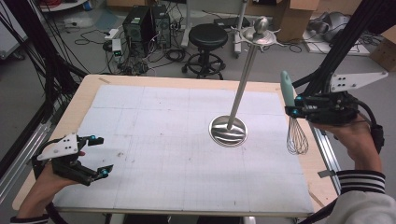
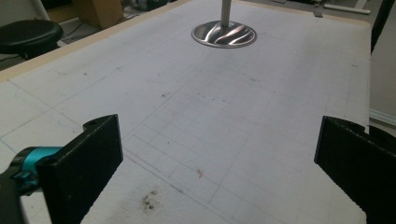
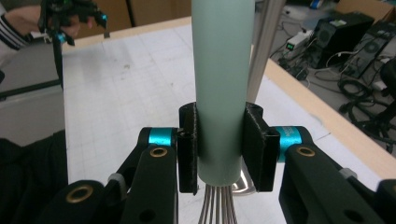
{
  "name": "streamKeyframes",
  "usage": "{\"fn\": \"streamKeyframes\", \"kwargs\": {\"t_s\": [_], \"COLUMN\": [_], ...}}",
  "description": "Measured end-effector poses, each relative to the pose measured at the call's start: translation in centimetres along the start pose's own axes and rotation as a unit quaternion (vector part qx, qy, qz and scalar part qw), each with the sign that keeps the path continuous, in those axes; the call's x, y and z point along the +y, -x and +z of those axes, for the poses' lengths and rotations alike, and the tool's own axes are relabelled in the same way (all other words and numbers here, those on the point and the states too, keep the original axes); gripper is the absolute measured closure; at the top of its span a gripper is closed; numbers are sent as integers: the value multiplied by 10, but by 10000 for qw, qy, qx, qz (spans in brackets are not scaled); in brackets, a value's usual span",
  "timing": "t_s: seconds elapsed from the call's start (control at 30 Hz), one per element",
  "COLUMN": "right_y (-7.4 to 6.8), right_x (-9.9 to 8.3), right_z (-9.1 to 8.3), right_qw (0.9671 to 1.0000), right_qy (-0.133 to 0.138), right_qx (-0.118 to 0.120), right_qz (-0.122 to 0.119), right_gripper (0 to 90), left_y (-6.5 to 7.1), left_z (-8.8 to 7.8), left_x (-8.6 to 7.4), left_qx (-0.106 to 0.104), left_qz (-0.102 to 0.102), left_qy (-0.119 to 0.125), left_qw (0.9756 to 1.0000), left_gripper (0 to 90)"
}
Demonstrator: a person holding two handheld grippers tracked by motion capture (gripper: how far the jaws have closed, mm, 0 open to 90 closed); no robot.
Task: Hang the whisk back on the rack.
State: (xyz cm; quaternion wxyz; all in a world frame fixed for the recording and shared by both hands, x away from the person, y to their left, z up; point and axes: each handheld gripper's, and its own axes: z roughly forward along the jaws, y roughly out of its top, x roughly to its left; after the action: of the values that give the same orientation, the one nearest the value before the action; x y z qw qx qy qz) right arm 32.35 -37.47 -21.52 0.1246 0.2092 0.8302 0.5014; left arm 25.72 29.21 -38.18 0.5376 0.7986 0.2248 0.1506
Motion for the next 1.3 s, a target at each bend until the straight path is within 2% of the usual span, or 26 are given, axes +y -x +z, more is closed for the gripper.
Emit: {"fn": "streamKeyframes", "kwargs": {"t_s": [0.23, 0.73, 1.3], "right_y": [10, 28, 35], "right_x": [9, 31, 38], "right_z": [-8, -7, 2], "right_qw": [9998, 9991, 9990], "right_qy": [197, 377, 380], "right_qx": [-90, -198, -226], "right_qz": [32, 43, 93], "right_gripper": [693, 693, 693], "left_y": [0, -4, -5], "left_z": [2, 1, 0], "left_x": [-1, -3, -3], "left_qx": [-5, 5, -3], "left_qz": [-14, -59, -81], "left_qy": [-44, -51, -25], "left_qw": [10000, 10000, 10000], "left_gripper": [17, 17, 17]}}
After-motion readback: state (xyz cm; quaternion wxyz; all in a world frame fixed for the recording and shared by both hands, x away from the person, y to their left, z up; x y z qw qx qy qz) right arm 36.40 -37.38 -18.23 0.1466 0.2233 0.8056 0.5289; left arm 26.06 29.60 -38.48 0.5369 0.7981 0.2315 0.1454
